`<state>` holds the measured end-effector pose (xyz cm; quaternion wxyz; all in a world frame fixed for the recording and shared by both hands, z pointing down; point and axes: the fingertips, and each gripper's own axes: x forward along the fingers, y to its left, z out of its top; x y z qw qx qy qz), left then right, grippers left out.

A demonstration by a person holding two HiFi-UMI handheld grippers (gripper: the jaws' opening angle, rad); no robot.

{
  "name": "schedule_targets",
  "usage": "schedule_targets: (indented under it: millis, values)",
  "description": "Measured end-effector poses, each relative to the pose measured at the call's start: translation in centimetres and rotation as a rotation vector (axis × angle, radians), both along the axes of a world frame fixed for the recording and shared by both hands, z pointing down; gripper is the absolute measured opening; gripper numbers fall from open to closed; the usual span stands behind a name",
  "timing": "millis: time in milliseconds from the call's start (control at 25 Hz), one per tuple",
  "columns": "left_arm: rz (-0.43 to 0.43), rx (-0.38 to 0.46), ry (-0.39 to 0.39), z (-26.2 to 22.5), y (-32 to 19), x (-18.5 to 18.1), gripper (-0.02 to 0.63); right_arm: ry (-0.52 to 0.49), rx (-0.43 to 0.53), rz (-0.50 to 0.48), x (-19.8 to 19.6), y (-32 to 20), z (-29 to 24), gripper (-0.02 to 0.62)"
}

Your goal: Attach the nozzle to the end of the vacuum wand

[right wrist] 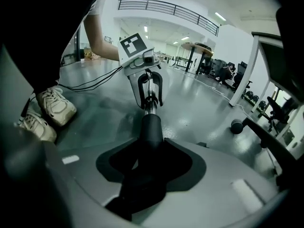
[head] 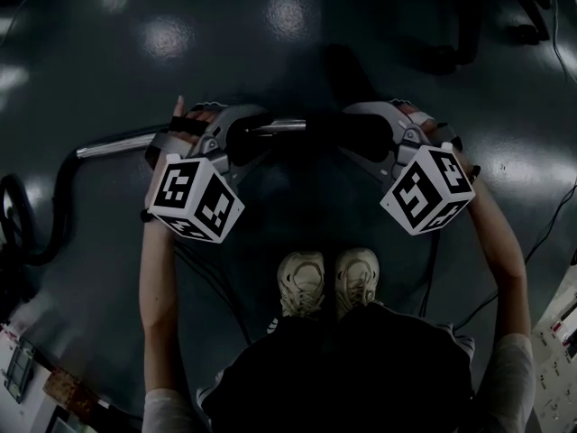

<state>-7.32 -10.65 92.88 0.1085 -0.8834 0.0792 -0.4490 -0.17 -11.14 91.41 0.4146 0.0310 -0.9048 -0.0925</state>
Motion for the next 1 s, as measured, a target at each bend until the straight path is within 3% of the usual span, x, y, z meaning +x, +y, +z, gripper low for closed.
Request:
schedule_targets:
  millis: [120, 200, 320, 400, 760, 880, 1000]
  values:
    - [-0.062, 0.006, 0.057, -0.6, -0.5, -1.0, 0.256, -0.016, -0.009, -0.009, -0.6, 0.1, -0.1, 0.178]
    - [-0.107, 0.033, 0.038, -1.0, -1.1, -2.0, 0.278, -0.025, -0.014, -0.002, -0.4, 0.1, -0.3, 0.178]
    - [-0.211, 0.078, -0.037, -1.4, -2.6, -5.8, 0.221, -0.03, -0.016, 0.022, 0.4, -0.6, -0.7, 0.176]
    - [-0.249, 0.045, -0.068, -1.0, -3.0, -8.2, 0.218, -0.003, 0.006, 0.011, 0.4, -0.7, -0.5, 0.176]
    - [-0.174, -0.148, -0.27, 1.4, -0.8, -10.5, 0.22, 0.039, 0.032, -0.01, -0.1, 0.1, 0.8, 0.178]
    - [-0.176, -0.139, -0.385, 3.9, -0.6, -12.5, 0.245, 0.042, 0.034, -0.007, 0.1, -0.1, 0.9, 0.178]
    - [-0.146, -0.097, -0.418, 5.6, -0.9, -12.6, 0.213, 0.047, 0.039, -0.002, 0.3, -0.3, 1.0, 0.178]
